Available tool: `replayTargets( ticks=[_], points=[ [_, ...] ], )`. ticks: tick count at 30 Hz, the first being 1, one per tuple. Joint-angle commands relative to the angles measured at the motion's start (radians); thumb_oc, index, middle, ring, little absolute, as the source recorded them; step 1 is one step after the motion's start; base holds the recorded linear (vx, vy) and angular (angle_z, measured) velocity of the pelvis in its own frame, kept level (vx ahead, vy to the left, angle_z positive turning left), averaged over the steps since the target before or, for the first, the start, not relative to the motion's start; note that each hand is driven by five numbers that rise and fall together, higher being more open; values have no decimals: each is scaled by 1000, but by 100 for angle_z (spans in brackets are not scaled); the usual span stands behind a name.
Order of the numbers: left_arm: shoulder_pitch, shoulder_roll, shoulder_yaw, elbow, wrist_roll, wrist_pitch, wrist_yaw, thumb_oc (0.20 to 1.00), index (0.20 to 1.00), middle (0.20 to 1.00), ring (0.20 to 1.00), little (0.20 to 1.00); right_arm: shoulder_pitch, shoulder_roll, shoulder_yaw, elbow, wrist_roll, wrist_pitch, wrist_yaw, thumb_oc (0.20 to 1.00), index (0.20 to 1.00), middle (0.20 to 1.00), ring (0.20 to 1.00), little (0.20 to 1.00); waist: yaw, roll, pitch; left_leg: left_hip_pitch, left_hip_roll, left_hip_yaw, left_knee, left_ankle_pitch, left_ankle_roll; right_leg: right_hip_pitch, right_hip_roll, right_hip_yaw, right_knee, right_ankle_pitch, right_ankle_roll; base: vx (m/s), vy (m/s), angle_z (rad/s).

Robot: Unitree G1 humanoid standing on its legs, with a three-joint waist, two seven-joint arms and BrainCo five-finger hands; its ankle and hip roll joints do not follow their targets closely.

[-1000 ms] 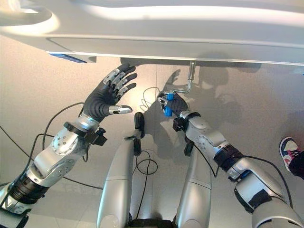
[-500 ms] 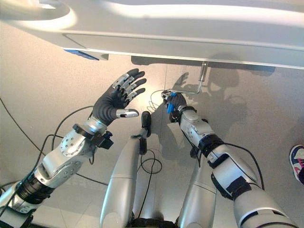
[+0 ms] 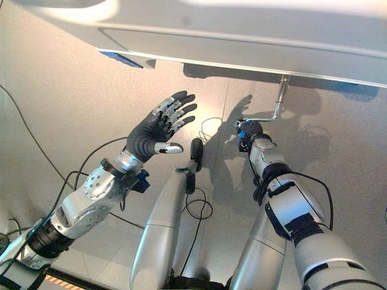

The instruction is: Raise the hospital bed

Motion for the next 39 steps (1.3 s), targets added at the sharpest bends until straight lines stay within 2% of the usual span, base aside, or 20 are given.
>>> replayTargets(
  ticks=[1,4,5,7,10,15,25,30,32,34,35,37,38,39],
  points=[
    [10,-88,21,-96,-7,-58,-37,1000,1000,1000,1000,1000,35,-136,-43,50,-35,-14,-9,200,200,200,200,200,-21,137,-26,-18,-5,27,-17,43,-4,-5,25,35,-5,92,29,0,0,0],
    [9,-89,18,-96,-10,-61,-40,1000,1000,1000,1000,1000,35,-154,-49,57,-38,-15,-11,200,200,200,200,200,-21,143,-26,-20,-4,29,-14,44,-6,-11,23,39,0,90,28,0,0,0],
    [17,-96,11,-89,-8,-58,-45,1000,1000,1000,1000,1000,53,-198,-77,77,-37,-20,-15,200,200,200,200,200,-25,154,-26,-23,-2,37,-5,45,-9,-23,22,47,17,84,26,0,0,0],
    [18,-98,10,-91,-7,-57,-51,1000,1000,1000,1000,1000,68,-227,-94,84,-33,-25,-15,200,200,200,200,200,-28,162,-26,-26,0,37,-2,45,-10,-31,22,54,28,79,25,0,0,0],
    [24,-98,12,-90,-1,-55,-56,1000,1000,1000,1000,1000,83,-259,-116,86,-21,-31,-18,200,200,200,200,200,-34,162,-26,-27,5,41,0,44,-12,-37,24,59,33,76,26,9,-21,-3],
    [35,-95,25,-90,-4,-52,-68,1000,1000,1000,1000,1000,149,-343,-185,86,33,-50,-18,200,200,200,200,200,-56,149,-26,-14,15,50,-4,41,-10,-43,30,64,39,76,28,2,-18,-3],
    [56,-76,61,-93,-6,-52,-81,1000,1000,1000,1000,1000,227,-441,-244,52,91,-77,-9,200,200,200,200,200,-95,112,-26,3,32,64,-19,41,-5,-45,49,71,27,82,30,0,-23,-4],
    [84,-81,106,-101,-9,-51,-79,1000,1000,1000,1000,1000,308,-431,-279,-162,178,-139,-7,200,200,200,200,200,-120,79,-26,15,48,69,-25,44,-11,-41,58,70,22,79,27,-4,-37,-9],
    [107,-85,154,-99,4,-51,-70,1000,1000,1000,1000,1000,421,-407,-313,-443,195,-200,-17,200,200,200,200,200,-140,47,-26,30,57,74,-51,48,-12,-32,66,66,1,81,26,-24,-37,-10],
    [112,-85,166,-99,5,-50,-67,1000,1000,1000,1000,1000,455,-395,-328,-533,201,-220,-20,200,200,200,200,200,-147,37,-26,36,60,76,-60,49,-12,-27,69,65,-9,83,26,-28,-27,-11],
    [122,-84,182,-100,5,-49,-65,1000,1000,1000,1000,1000,505,-381,-341,-661,191,-237,-27,200,200,200,200,200,-153,24,-26,44,63,79,-75,52,-12,-20,71,63,-23,86,26,-40,-40,-15],
    [123,-83,202,-100,10,-48,-59,1000,1000,1000,1000,1000,563,-357,-368,-789,192,-272,-23,200,200,200,200,200,-164,4,-26,60,65,81,-102,55,-13,-5,76,58,-48,87,26,-60,-30,-15],
    [127,-77,220,-103,11,-49,-55,1000,1000,1000,1000,1000,602,-340,-375,-927,194,-286,-9,200,200,200,200,200,-174,-10,-26,73,67,82,-126,57,-13,9,80,52,-75,89,26,-58,-5,-14],
    [129,-76,221,-104,11,-49,-55,1000,1000,1000,1000,1000,609,-337,-377,-936,191,-284,-13,200,200,200,200,200,-174,-11,-26,76,67,82,-129,59,-13,12,80,52,-77,90,25,-53,5,-14]
  ],
)
